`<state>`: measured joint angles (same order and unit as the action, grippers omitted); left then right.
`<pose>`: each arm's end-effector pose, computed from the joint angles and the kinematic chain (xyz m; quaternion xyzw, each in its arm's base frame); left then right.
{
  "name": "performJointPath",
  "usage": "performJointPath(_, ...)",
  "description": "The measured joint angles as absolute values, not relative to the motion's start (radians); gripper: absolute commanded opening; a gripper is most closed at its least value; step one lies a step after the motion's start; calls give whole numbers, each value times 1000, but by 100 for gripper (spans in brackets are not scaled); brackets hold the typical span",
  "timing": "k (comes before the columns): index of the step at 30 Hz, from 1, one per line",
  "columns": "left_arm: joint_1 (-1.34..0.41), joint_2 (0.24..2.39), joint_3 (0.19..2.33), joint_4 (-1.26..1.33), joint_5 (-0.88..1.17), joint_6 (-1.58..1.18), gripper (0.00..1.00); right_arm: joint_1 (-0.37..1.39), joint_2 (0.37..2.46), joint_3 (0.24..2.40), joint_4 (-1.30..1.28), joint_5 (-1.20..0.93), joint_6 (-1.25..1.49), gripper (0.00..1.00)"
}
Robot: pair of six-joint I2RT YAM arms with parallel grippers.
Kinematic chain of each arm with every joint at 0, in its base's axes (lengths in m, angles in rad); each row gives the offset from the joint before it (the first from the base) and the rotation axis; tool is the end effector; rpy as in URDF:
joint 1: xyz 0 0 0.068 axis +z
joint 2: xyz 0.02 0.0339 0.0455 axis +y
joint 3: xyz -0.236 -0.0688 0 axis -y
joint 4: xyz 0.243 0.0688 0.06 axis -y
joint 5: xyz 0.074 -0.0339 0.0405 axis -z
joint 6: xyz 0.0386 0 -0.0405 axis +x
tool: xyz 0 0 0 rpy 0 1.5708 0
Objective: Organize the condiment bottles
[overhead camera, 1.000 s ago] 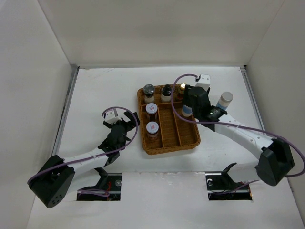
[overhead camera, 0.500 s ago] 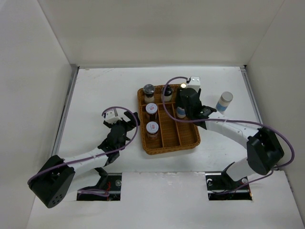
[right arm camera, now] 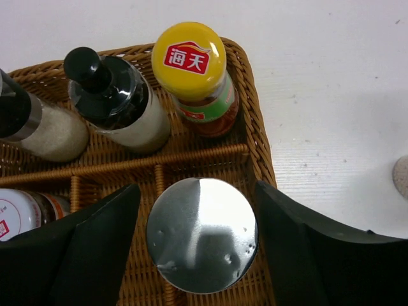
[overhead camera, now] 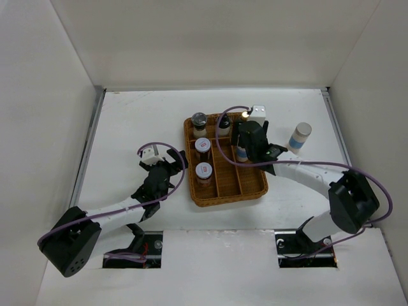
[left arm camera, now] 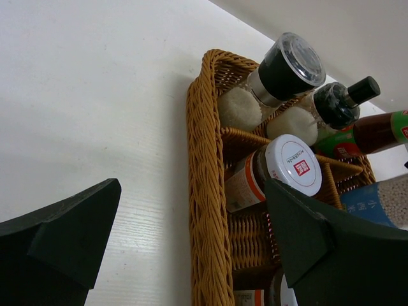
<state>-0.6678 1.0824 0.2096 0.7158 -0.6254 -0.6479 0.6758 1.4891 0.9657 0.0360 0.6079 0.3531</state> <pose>0.1831 -0.1156 0.1578 -0.1926 0.7255 -0.1927 0.6320 0.2748 0.1921 0.2297 0.0210 0.8317 0.0188 0.5545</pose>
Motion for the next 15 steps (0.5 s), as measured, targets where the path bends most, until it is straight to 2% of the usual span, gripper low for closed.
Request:
performJointPath(3, -668, 1082, 210, 716, -624, -648, 100, 676, 1471, 966, 37, 610, 351, 90)
performJointPath(9, -668, 1082, 210, 716, -623, -651, 100, 656, 1250, 920, 31, 617, 346, 94)
performJointPath(12, -668, 1082, 210, 716, -620, -652, 100, 559, 1098, 870, 35, 638, 354, 100)
performJointPath(15, -668, 1082, 210, 716, -619, -652, 100, 410, 1029, 830, 30, 685, 370, 100)
